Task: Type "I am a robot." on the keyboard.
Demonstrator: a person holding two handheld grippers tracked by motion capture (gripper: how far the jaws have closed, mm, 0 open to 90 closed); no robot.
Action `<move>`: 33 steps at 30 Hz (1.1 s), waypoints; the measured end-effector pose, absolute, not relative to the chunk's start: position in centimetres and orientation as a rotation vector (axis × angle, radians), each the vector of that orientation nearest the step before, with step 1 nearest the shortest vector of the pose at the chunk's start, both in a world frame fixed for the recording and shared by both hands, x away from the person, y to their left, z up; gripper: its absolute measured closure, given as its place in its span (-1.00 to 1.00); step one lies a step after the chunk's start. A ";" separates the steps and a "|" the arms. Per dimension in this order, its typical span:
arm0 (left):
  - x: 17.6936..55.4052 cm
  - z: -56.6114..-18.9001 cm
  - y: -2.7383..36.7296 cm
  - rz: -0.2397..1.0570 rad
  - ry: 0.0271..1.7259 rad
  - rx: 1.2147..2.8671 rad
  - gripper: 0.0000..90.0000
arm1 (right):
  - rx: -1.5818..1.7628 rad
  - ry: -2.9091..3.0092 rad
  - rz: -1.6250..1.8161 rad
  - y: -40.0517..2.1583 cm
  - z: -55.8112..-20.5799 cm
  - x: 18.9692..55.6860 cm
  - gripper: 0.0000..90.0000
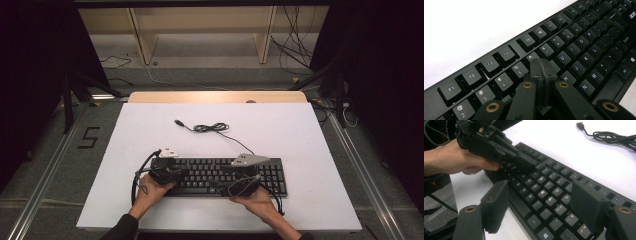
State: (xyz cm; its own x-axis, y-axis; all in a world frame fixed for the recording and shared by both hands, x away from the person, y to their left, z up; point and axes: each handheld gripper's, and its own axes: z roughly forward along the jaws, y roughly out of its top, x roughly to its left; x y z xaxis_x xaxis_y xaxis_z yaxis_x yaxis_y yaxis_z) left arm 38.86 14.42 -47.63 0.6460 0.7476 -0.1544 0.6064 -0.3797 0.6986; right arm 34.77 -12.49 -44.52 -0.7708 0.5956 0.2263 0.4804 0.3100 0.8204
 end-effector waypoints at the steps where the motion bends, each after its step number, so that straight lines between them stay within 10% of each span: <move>1: 38.8 -47.6 14.4 0.242 1.049 2.112 0.98 | 1.009 2.443 1.463 -12.5 -44.5 34.8 -0.29; 15: 38.2 -46.2 15.5 0.265 1.036 2.024 0.86 | 1.022 2.421 1.478 -12.8 -44.3 34.9 -0.29; 33: 35.8 -44.8 19.0 0.240 1.013 1.785 -0.09 | 1.030 2.417 1.468 -13.1 -44.4 35.2 -0.29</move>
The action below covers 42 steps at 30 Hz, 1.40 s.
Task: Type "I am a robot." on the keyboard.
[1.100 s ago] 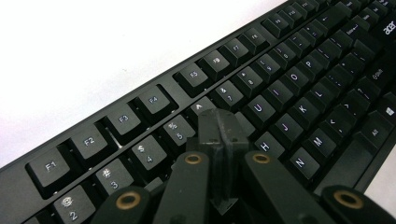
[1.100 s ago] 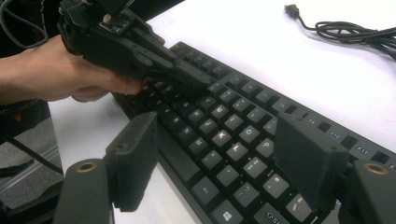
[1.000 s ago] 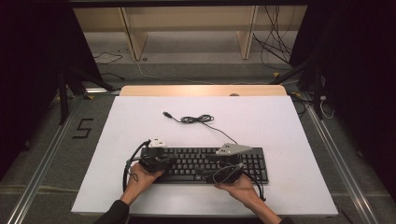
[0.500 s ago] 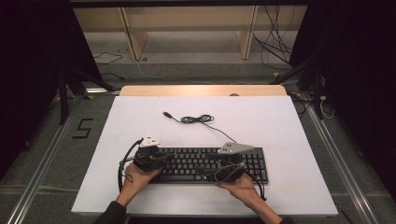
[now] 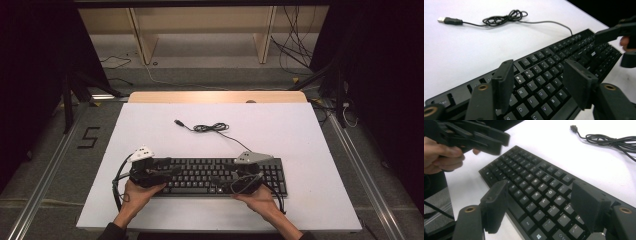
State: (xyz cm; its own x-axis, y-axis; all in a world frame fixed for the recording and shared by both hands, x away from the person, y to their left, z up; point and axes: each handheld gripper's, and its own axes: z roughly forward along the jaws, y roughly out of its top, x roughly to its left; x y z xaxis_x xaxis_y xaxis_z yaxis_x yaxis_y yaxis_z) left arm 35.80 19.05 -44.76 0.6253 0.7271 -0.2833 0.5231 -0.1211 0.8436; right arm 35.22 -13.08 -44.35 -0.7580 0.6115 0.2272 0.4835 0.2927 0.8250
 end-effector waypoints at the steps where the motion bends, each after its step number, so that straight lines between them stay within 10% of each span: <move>1: 35.6 -44.7 19.3 0.239 1.010 1.774 -0.11 | 1.028 2.418 1.464 -13.0 -44.4 35.2 -0.27; 23: 33.1 -45.3 21.2 0.271 1.002 1.719 -0.34 | 0.983 2.543 1.293 -11.7 -46.0 35.9 0.93; 42: 32.7 -45.5 21.0 0.279 0.988 1.732 -0.35 | 0.973 2.592 1.194 -10.6 -47.2 36.2 1.00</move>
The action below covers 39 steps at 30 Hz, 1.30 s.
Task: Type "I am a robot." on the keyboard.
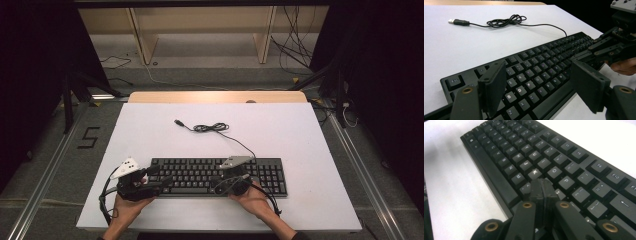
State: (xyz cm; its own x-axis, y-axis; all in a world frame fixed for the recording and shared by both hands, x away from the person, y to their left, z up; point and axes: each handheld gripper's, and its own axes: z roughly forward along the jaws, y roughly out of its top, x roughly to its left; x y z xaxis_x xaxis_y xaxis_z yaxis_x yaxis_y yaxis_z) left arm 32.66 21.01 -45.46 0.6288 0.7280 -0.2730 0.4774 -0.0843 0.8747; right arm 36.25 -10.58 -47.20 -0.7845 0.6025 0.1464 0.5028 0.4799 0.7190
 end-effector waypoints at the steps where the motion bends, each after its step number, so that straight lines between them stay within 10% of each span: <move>1: 32.7 -45.5 21.0 0.279 0.988 1.732 -0.36 | 0.974 2.594 1.190 -10.5 -47.3 36.3 1.00; 20: 32.6 -45.5 20.9 0.274 0.972 1.729 -0.41 | 0.986 2.589 1.157 -10.1 -47.8 36.0 1.00; 39: 32.5 -45.4 21.0 0.270 0.971 1.729 -0.43 | 1.056 2.408 1.442 -13.9 -44.9 35.7 0.23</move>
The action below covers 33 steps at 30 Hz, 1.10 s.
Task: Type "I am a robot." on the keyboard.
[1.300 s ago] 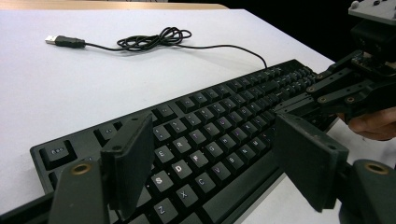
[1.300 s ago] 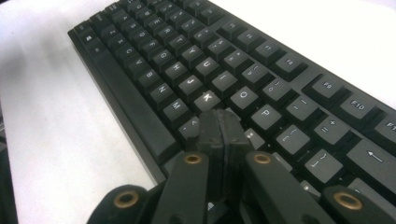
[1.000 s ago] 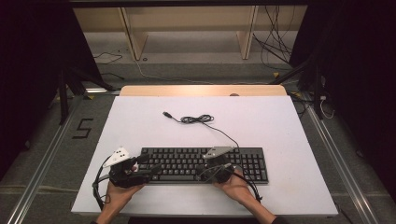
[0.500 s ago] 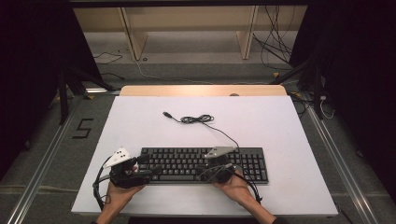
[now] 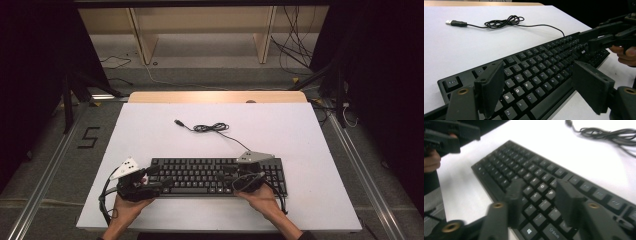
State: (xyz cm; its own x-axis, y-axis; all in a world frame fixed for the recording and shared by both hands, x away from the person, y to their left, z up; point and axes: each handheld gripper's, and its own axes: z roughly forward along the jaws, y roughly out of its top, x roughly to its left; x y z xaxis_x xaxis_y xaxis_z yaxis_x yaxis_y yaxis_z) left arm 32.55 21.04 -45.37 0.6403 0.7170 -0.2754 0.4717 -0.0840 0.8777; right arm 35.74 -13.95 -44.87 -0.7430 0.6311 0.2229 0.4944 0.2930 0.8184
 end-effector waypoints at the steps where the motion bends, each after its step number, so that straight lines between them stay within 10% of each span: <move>1: 32.6 -45.4 21.1 0.268 0.973 1.727 -0.43 | 1.058 2.394 1.455 -14.1 -44.7 35.7 0.19; 33: 32.6 -45.4 20.7 0.238 0.959 1.748 -0.46 | 1.058 2.240 1.523 -18.7 -43.5 33.0 -0.46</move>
State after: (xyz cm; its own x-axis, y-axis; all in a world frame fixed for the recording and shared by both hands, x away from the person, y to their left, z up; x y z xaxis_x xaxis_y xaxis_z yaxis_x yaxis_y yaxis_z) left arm 32.60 20.73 -45.43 0.6551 0.6994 -0.2856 0.4844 -0.0987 0.8693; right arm 33.01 -18.74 -43.48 -0.7115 0.6743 0.1977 0.4319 0.1976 0.8800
